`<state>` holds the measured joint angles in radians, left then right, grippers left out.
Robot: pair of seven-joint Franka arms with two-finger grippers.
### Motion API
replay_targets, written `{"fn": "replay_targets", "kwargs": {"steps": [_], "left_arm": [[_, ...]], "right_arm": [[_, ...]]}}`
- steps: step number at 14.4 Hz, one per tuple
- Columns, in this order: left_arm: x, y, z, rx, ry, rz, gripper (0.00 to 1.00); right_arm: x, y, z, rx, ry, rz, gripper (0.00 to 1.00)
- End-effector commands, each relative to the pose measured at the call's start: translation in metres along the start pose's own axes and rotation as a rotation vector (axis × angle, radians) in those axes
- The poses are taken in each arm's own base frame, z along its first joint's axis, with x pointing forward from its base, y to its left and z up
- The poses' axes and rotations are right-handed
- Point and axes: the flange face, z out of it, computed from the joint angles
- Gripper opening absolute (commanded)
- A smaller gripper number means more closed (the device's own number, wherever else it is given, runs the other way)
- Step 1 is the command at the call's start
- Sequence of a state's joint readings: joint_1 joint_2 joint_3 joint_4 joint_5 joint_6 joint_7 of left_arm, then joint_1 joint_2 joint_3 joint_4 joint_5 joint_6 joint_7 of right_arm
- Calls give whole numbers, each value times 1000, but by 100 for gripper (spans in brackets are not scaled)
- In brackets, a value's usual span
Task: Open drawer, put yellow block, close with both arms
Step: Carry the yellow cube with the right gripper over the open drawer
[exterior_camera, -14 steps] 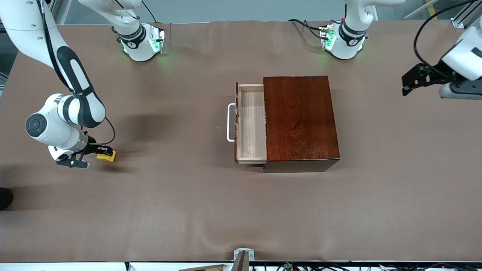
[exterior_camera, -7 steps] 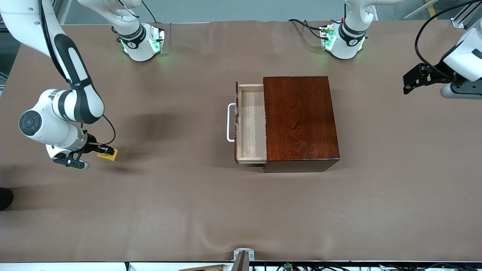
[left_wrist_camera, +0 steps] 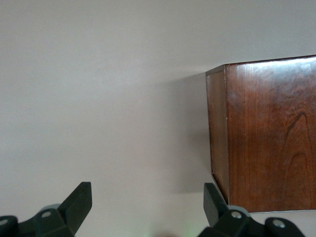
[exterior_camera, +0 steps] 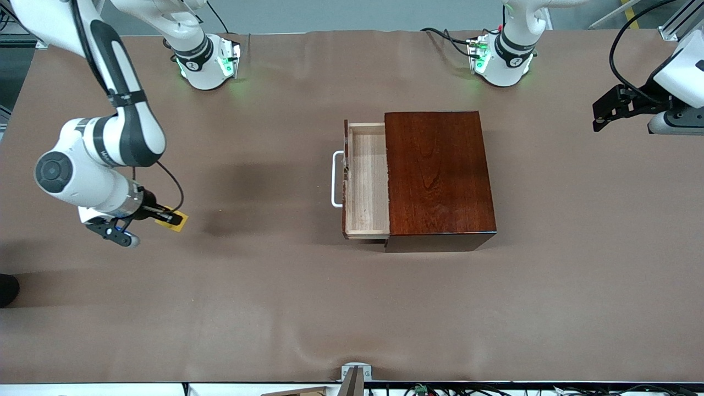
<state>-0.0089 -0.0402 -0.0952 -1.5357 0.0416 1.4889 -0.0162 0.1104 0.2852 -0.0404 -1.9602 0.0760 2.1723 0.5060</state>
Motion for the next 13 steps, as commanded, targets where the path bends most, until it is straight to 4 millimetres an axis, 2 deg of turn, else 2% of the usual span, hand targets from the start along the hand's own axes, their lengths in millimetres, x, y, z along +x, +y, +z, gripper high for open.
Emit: {"fn": "replay_targets", "kwargs": {"steps": [1, 5, 8, 13], "left_arm": [[-10, -6, -3, -3, -2, 10, 100], [-12, -8, -5, 2, 0, 4, 100], [-14, -16, -12, 7, 17, -6, 100], [-11, -17, -9, 7, 20, -9, 100]], "right_arm": [[-24, -31, -15, 4, 2, 106, 19], [-58, -81, -32, -5, -2, 242, 19], [-76, -107, -40, 7, 11, 310, 19], [-111, -151, -58, 12, 16, 422, 19]]}}
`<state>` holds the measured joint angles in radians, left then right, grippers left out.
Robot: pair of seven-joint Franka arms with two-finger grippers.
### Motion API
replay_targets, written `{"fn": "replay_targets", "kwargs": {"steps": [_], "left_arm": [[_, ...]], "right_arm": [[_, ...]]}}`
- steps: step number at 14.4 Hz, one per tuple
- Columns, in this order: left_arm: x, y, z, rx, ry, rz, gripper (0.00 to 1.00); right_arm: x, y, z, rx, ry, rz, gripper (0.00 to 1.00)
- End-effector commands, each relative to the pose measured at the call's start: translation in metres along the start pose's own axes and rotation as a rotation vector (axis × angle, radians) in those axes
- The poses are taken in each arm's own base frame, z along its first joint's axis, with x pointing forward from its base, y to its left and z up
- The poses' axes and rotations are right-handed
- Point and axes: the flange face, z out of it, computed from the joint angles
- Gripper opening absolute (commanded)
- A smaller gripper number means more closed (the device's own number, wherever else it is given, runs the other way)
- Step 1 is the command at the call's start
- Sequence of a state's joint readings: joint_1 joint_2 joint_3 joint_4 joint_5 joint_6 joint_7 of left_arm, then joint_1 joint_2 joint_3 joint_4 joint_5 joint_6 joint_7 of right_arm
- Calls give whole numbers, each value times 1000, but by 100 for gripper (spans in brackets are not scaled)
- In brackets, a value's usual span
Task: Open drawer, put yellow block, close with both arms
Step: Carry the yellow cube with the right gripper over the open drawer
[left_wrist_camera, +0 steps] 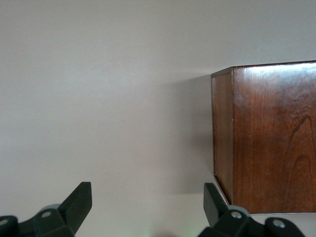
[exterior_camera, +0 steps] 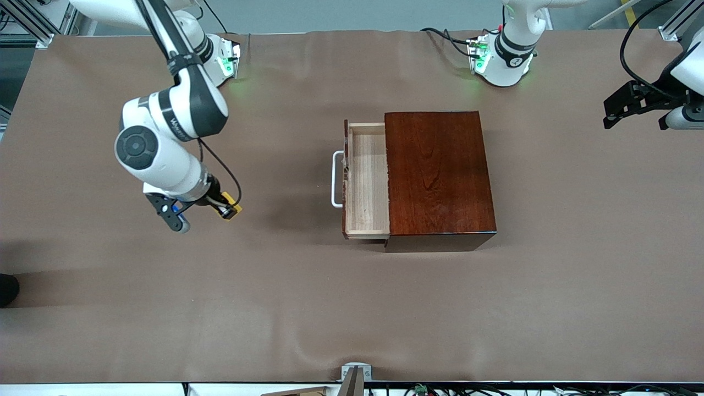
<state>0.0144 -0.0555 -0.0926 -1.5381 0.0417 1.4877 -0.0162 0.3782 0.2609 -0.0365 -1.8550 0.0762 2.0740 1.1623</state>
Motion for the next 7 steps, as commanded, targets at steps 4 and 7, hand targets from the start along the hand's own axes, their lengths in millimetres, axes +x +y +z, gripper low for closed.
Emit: {"fn": "replay_targets", "kwargs": {"steps": [4, 7], "left_arm": [[-7, -5, -2, 6, 7, 14, 100], [-6, -5, 0, 4, 4, 13, 100]], "right_arm": [[-62, -26, -30, 1, -1, 93, 19], [-87, -35, -36, 13, 2, 158, 19]]}}
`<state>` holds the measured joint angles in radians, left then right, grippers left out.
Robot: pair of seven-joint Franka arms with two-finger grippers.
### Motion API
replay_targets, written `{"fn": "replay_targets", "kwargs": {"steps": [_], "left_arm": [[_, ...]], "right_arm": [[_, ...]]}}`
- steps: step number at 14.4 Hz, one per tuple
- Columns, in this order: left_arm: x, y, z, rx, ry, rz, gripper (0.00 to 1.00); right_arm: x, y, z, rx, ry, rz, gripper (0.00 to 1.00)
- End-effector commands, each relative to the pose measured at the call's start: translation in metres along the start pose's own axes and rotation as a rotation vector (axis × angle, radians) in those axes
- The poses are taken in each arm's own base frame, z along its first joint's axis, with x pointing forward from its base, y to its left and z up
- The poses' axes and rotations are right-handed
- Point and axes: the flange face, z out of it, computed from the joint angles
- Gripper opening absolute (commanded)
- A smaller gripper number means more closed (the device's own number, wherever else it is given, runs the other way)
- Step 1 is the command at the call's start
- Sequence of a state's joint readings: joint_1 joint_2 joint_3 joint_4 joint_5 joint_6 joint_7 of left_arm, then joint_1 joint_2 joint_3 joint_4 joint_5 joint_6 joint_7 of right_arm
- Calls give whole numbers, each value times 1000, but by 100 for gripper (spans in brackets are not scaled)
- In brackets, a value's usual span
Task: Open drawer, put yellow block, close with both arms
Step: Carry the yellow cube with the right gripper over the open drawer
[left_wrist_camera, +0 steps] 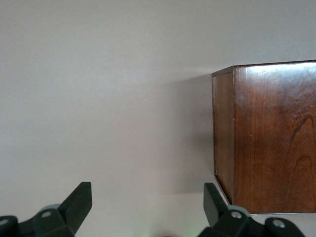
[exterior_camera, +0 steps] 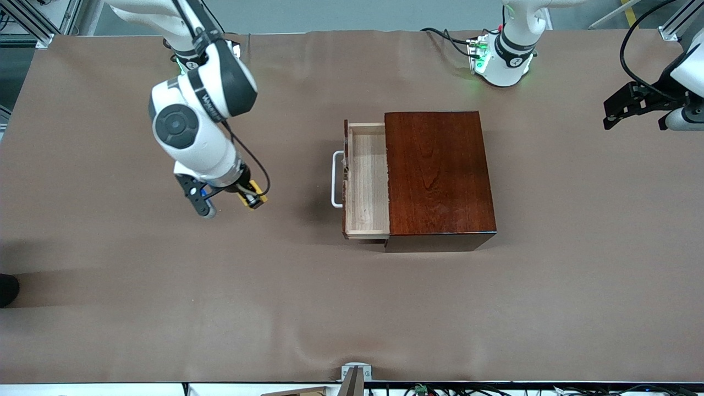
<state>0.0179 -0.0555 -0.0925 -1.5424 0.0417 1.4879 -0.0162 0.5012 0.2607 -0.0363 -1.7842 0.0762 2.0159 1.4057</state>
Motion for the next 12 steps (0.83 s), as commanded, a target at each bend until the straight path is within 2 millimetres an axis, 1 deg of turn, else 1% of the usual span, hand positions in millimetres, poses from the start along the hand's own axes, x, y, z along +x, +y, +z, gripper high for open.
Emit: {"fn": "replay_targets", "kwargs": {"steps": [1, 3, 6, 7, 9, 11, 12], "left_arm": [[-6, -3, -3, 4, 9, 16, 100], [-6, -3, -2, 6, 8, 16, 100], [-4, -8, 1, 5, 4, 7, 100], [-4, -9, 1, 5, 4, 6, 100], [-5, -10, 0, 5, 6, 4, 100], [-5, -10, 0, 5, 6, 4, 100], [-5, -9, -1, 4, 7, 4, 100]], "right_arm": [[-23, -3, -14, 10, -2, 61, 20], [-46, -8, -23, 28, -1, 108, 20], [-88, -14, -25, 34, -5, 175, 20], [-100, -16, -30, 47, -8, 199, 20], [-124, -20, -28, 49, -20, 248, 21], [-137, -22, -29, 51, -38, 307, 21], [-147, -22, -28, 52, -45, 307, 21]]}}
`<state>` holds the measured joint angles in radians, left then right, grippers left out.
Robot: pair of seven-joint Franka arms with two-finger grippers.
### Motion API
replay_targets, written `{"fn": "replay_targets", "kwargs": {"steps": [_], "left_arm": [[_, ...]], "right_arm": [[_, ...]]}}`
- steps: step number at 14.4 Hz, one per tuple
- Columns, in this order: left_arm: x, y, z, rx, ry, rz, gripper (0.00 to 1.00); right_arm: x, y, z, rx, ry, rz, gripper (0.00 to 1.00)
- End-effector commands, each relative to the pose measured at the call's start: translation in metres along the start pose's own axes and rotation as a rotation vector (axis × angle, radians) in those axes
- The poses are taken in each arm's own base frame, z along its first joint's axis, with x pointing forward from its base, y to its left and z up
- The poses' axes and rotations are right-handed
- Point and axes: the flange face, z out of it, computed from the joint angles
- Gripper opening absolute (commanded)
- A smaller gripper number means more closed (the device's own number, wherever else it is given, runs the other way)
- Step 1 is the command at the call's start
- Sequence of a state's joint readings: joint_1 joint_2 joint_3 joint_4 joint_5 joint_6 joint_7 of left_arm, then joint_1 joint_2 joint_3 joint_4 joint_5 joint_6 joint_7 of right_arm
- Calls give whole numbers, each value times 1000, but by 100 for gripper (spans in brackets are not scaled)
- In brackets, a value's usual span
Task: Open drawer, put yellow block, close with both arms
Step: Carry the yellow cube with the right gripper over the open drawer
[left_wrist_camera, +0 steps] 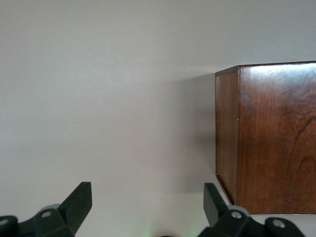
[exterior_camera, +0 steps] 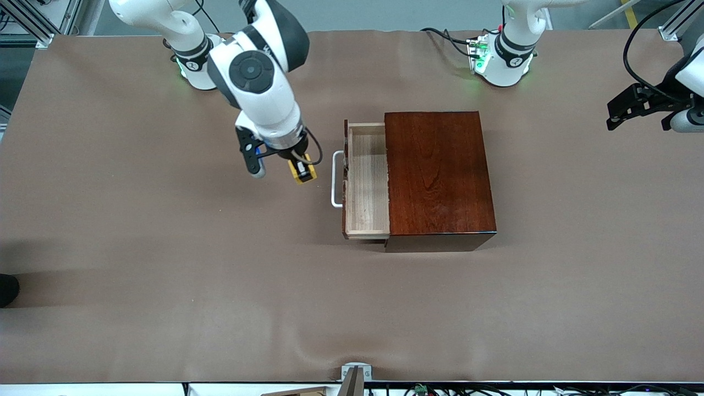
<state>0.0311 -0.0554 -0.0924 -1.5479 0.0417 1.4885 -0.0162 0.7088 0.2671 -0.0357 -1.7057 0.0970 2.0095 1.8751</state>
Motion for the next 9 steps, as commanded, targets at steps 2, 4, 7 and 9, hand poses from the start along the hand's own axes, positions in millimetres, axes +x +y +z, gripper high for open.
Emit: {"fn": "replay_targets", "kwargs": {"steps": [2, 4, 7, 9], "left_arm": [[-5, -1, -5, 2, 17, 13, 100], [-5, -2, -4, 0, 14, 7, 100], [-7, -1, -4, 1, 10, 8, 100], [-7, -1, -4, 1, 8, 8, 100]], "right_arm": [[-40, 2, -2, -1, -51, 42, 21], [-57, -2, 7, -5, -53, 84, 21], [-82, -11, 16, 1, -54, 114, 21], [-98, -10, 34, -13, -39, 127, 21]]}}
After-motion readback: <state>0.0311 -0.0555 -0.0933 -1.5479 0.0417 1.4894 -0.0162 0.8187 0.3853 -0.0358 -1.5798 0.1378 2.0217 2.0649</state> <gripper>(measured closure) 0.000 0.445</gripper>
